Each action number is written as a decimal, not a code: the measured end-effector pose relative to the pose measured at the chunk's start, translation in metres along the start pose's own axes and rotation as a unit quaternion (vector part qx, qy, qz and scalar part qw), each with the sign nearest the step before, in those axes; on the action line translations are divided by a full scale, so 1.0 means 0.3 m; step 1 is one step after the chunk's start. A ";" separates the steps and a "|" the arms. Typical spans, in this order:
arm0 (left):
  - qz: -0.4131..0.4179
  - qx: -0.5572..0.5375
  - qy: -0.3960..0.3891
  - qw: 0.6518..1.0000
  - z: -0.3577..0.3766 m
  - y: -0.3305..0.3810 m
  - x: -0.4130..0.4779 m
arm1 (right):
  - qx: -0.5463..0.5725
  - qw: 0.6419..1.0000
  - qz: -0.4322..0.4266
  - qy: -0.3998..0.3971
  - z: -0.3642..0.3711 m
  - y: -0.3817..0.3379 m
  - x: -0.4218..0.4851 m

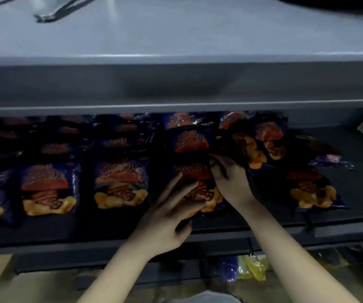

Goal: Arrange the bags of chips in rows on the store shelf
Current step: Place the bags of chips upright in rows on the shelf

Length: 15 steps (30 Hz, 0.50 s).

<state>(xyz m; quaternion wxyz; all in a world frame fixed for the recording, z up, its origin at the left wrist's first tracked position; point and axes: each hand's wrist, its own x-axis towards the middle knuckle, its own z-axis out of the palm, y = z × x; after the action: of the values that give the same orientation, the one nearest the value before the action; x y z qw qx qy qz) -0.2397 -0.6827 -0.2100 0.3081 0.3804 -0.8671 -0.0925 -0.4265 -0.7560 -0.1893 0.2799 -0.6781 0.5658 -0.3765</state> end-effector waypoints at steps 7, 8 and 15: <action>-0.001 0.034 0.030 0.999 -0.049 -0.034 -0.047 | 0.261 0.947 0.126 -0.136 0.070 -0.050 -0.017; -0.001 0.039 0.034 0.999 -0.052 -0.031 -0.051 | 0.283 0.938 0.135 -0.151 0.067 -0.047 -0.017; -0.173 -0.108 0.015 0.979 -0.102 -0.015 -0.038 | 0.366 0.918 0.082 -0.130 0.050 -0.051 -0.009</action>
<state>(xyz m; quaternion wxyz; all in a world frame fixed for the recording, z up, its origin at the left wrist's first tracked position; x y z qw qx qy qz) -0.2124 -0.6754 -0.1929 0.3398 0.4906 -0.7681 -0.2320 -0.4058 -0.7509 -0.1860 0.6093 -0.5225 0.4004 -0.4421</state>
